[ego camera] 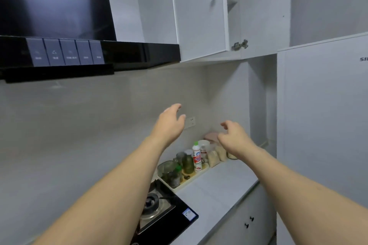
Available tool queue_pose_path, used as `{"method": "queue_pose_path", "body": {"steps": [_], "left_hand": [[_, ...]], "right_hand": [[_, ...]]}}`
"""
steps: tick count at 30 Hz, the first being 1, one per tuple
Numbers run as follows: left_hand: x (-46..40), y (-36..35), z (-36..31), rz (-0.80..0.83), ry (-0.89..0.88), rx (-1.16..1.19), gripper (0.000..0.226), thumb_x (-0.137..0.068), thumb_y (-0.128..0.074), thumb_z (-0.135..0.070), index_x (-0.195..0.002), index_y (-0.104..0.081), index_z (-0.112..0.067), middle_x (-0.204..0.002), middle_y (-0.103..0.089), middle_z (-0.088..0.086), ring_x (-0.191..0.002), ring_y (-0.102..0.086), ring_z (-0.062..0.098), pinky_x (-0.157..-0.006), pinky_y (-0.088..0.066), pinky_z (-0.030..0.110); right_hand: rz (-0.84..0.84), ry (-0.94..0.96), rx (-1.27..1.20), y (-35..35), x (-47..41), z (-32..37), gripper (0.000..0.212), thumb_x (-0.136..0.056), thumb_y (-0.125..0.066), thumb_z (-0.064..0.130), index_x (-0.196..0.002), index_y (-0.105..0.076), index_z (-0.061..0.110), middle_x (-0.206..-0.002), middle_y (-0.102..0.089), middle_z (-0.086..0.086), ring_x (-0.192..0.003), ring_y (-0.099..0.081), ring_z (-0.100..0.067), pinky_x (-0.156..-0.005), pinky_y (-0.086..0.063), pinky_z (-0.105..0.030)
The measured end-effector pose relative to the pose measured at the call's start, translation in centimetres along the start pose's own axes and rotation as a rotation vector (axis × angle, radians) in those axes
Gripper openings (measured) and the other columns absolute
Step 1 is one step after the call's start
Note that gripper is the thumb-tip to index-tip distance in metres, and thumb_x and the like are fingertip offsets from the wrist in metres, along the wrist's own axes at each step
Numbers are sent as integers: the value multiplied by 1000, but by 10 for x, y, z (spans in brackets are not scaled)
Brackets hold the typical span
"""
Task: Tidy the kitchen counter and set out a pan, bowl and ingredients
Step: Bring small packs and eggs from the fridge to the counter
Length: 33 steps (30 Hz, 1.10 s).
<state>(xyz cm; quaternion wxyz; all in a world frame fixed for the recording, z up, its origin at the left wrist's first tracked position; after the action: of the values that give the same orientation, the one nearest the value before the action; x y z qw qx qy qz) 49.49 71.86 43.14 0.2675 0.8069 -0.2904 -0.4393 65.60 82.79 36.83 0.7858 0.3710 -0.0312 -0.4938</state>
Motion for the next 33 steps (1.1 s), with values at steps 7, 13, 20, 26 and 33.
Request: {"method": "queue_pose_path", "body": {"steps": [7, 13, 20, 26, 33], "left_hand": [[-81, 21, -56, -74, -150, -49, 51, -100, -46, -28, -149, -34, -16, -153, -37, 4, -136, -42, 22, -113, -33, 37], [-156, 67, -110, -211, -279, -89, 51, -101, -44, -28, -149, -34, -17, -154, -35, 2, -136, -39, 19, -109, -30, 31], [-240, 114, -170, -326, -440, -128, 55, -101, -45, -35, -152, -27, -22, -157, -28, 0, -143, -27, 17, -114, -24, 33], [-293, 129, -199, -347, -519, -245, 63, -98, -50, -43, -152, -22, -30, -158, -24, -6, -143, -29, 15, -114, -30, 38], [-339, 115, -189, -256, -487, -418, 76, -93, -53, -55, -154, -10, -38, -163, -4, -12, -148, -14, 14, -118, -22, 39]], "right_hand": [[-113, 136, 168, 74, -56, 21, 56, -91, -46, 17, -145, -34, 8, -148, -37, -11, -136, -37, -24, -110, -31, -33], [-317, 349, 344, 132, -101, 78, 56, -96, -43, 26, -148, -27, 11, -150, -32, -8, -135, -34, -28, -110, -30, -38], [-525, 677, 717, 169, -152, 149, 58, -96, -47, 34, -146, -28, 12, -149, -27, -6, -134, -33, -27, -109, -27, -36], [-609, 813, 951, 178, -198, 171, 62, -75, -70, 39, -125, -58, 5, -127, -56, -11, -117, -55, -31, -102, -43, -41], [-646, 896, 1083, 190, -228, 160, 68, -78, -42, 52, -128, -57, 8, -132, -49, -5, -130, -43, -28, -113, -22, -43]]}}
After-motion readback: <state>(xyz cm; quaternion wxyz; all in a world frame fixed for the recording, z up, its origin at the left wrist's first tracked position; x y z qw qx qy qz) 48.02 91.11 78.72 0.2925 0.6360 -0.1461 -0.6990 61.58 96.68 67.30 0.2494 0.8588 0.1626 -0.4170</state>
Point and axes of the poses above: each hand's wrist, its own x-axis away from the middle knuckle, its own y-axis out of the back of the hand, z = x × y, the point moved 9 cm from there along -x, towards the middle knuckle
